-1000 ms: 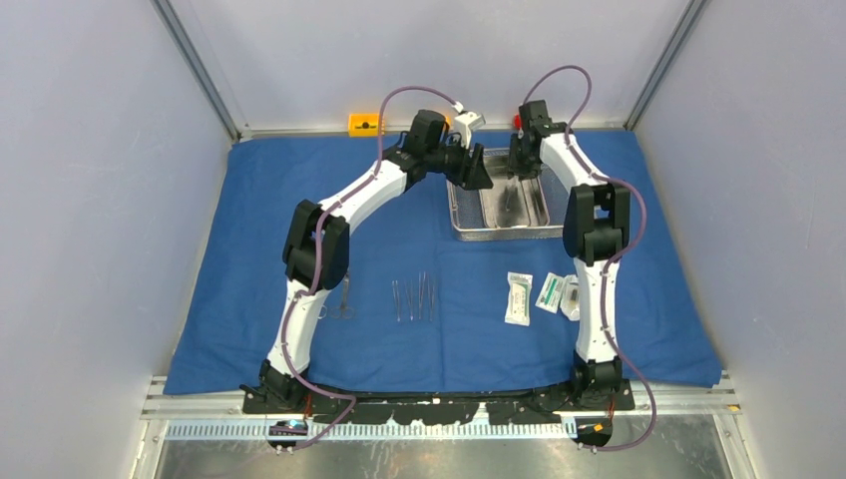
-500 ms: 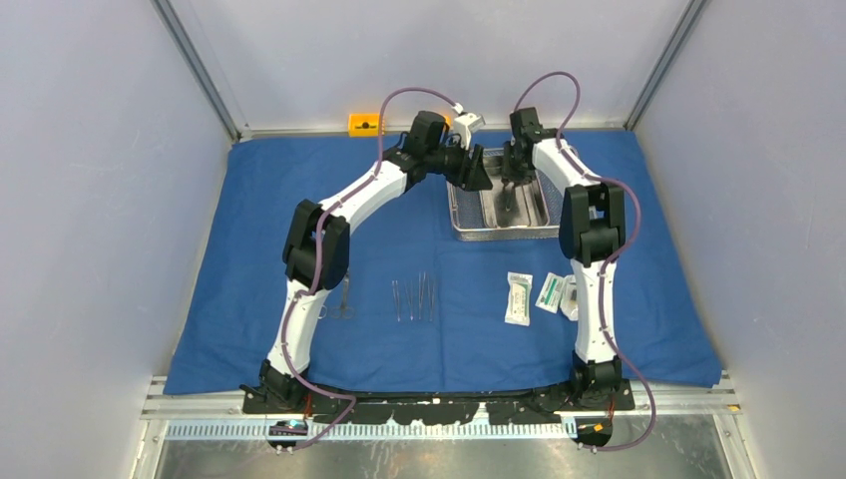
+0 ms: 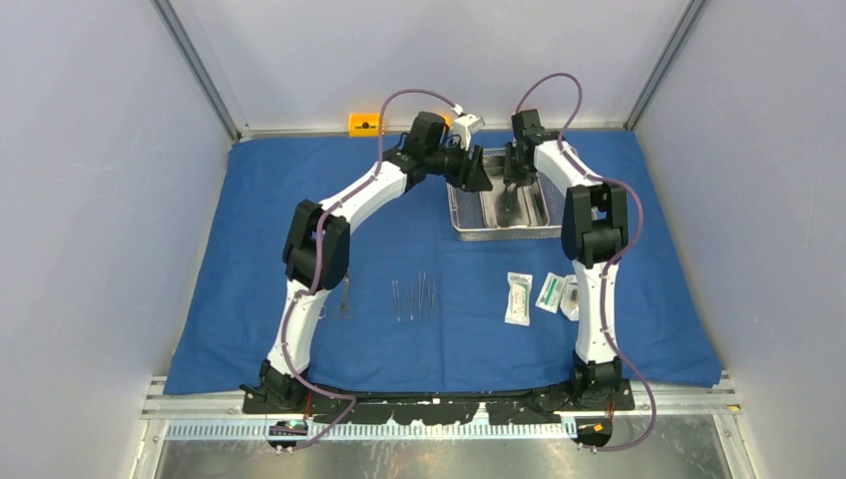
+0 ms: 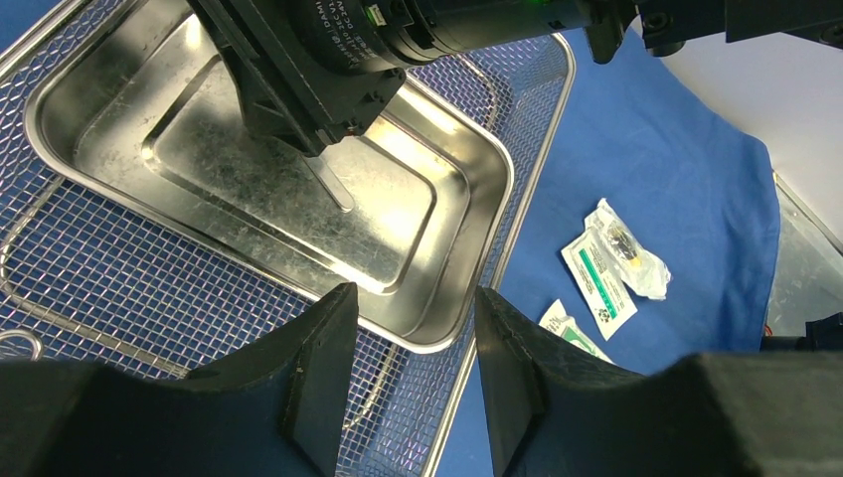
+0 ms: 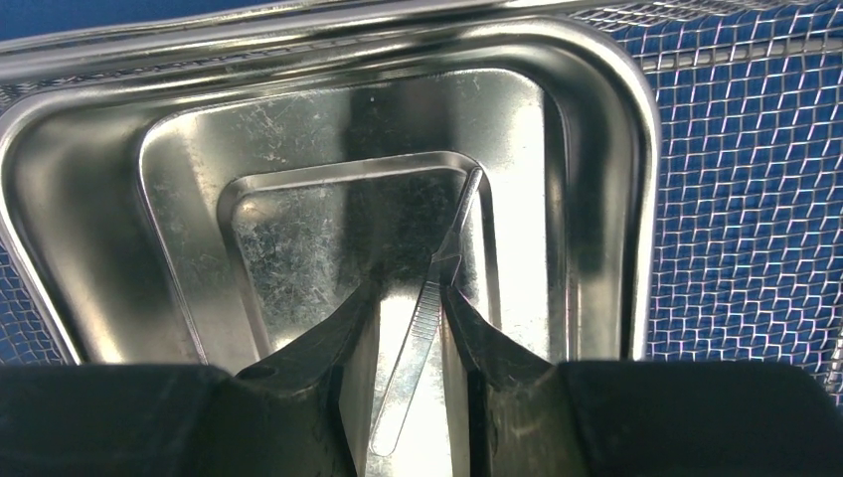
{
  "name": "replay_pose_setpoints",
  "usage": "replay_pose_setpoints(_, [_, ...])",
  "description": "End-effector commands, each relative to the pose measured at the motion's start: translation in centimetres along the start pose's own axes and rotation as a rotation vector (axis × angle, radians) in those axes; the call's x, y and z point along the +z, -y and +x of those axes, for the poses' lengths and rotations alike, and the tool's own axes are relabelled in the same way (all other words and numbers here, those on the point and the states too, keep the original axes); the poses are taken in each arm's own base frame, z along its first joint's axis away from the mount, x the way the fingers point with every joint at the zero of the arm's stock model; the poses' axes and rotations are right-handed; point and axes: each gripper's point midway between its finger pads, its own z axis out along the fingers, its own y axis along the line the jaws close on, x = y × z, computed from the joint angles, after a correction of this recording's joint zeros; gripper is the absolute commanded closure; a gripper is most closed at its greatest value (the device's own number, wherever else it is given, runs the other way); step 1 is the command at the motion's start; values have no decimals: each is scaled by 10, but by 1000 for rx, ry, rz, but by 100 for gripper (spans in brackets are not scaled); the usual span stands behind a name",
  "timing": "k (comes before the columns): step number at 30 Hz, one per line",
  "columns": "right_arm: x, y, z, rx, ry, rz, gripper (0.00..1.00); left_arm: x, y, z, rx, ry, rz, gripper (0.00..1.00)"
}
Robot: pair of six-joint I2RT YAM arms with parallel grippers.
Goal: Open and lay out the surgical kit
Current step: Pick up the medical item from the container.
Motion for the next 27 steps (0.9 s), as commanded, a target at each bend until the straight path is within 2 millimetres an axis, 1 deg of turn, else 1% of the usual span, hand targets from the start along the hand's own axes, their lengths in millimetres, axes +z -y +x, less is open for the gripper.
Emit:
replay_pose_setpoints(1, [-27, 2, -24, -4, 85, 13, 66, -15, 21, -33, 69, 77, 38, 52])
replay_pose_setpoints(7, [-20, 3, -18, 2, 67, 17, 66, -17, 22, -34, 74, 78, 39, 52])
replay_pose_setpoints(17, [-18, 9, -14, 36, 49, -9, 66, -17, 22, -35, 74, 78, 35, 52])
replay_pose_setpoints(22, [-21, 9, -16, 42, 57, -17, 68, -17, 22, -34, 72, 76, 35, 52])
replay_pose_setpoints(27, [-18, 13, -15, 34, 54, -9, 72, -17, 21, -32, 71, 72, 34, 52])
